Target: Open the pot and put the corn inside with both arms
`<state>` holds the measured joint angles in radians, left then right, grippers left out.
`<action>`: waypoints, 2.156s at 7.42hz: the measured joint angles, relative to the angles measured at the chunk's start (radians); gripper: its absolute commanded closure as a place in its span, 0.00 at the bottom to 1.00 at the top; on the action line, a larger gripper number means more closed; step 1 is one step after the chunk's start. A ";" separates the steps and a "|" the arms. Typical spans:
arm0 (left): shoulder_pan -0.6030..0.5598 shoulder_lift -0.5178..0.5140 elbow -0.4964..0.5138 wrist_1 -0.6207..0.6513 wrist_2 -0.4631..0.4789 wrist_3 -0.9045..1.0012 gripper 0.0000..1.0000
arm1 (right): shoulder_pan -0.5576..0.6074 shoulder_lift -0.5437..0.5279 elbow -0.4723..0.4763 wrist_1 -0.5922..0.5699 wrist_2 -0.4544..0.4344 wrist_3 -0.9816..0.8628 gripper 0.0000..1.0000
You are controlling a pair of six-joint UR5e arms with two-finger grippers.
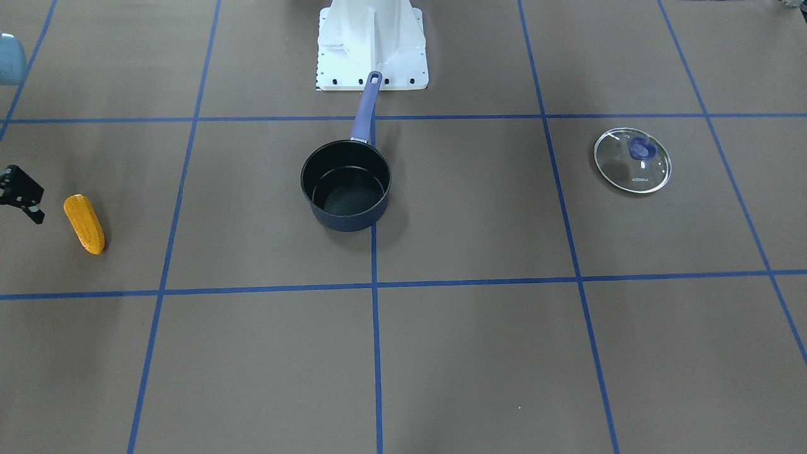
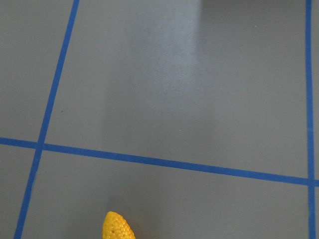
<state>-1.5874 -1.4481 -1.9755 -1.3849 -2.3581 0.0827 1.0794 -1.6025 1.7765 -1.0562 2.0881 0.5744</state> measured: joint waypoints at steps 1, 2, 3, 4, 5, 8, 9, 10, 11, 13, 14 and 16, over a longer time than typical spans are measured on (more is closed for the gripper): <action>0.000 0.001 -0.001 -0.001 -0.001 0.002 0.02 | -0.059 0.005 -0.052 0.081 -0.031 0.007 0.00; 0.000 0.003 -0.002 -0.002 -0.001 0.004 0.02 | -0.104 0.010 -0.089 0.131 -0.055 0.009 0.03; 0.000 0.004 -0.003 -0.003 -0.001 0.005 0.02 | -0.140 0.011 -0.110 0.157 -0.074 0.009 0.12; 0.001 0.004 -0.003 -0.005 -0.001 0.006 0.02 | -0.170 0.011 -0.125 0.168 -0.088 0.004 0.31; 0.001 0.005 -0.003 -0.011 -0.001 0.005 0.02 | -0.191 0.010 -0.137 0.172 -0.098 -0.006 0.54; 0.001 0.008 -0.002 -0.025 0.000 0.001 0.02 | -0.216 0.012 -0.158 0.173 -0.106 -0.028 1.00; 0.001 0.008 -0.002 -0.026 0.000 0.000 0.02 | -0.216 0.027 -0.154 0.171 -0.103 -0.029 1.00; 0.001 0.007 -0.002 -0.026 0.000 0.000 0.02 | -0.216 0.062 -0.149 0.157 -0.098 -0.022 1.00; 0.002 0.007 -0.002 -0.026 0.000 0.000 0.02 | -0.217 0.121 -0.146 0.122 -0.097 0.020 1.00; 0.003 0.005 -0.001 -0.026 -0.001 0.000 0.02 | -0.234 0.306 -0.142 0.014 -0.102 0.287 1.00; 0.004 0.003 0.000 -0.026 -0.001 0.000 0.02 | -0.271 0.399 -0.143 -0.017 -0.137 0.454 1.00; 0.004 0.000 0.006 -0.026 -0.001 -0.001 0.02 | -0.401 0.553 -0.142 -0.059 -0.317 0.790 1.00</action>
<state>-1.5832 -1.4486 -1.9697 -1.4113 -2.3593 0.0818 0.6786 -1.0498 1.6347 -1.1156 1.7707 1.3644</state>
